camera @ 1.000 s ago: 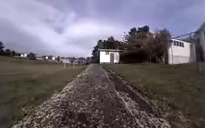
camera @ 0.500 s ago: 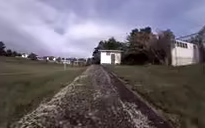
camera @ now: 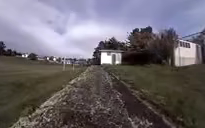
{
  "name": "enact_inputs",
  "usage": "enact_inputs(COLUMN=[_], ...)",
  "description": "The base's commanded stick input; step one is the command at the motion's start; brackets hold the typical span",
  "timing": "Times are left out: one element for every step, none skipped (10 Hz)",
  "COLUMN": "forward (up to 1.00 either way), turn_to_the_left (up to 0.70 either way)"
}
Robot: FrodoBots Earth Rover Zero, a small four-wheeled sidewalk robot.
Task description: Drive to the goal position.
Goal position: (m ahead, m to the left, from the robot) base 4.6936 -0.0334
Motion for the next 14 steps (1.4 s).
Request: enact_inputs(forward=[1.0, 1.0, 1.0, 1.0, 1.0, 1.0, 1.0, 1.0, 1.0, 1.0, 1.0, 1.0, 1.0, 1.0], turn_to_the_left=[0.0, 0.0, 0.07, 0.15, 0.18, 0.0, 0.0, 0.0, 0.0, 0.0, 0.0, 0.0, 0.0, 0.0])
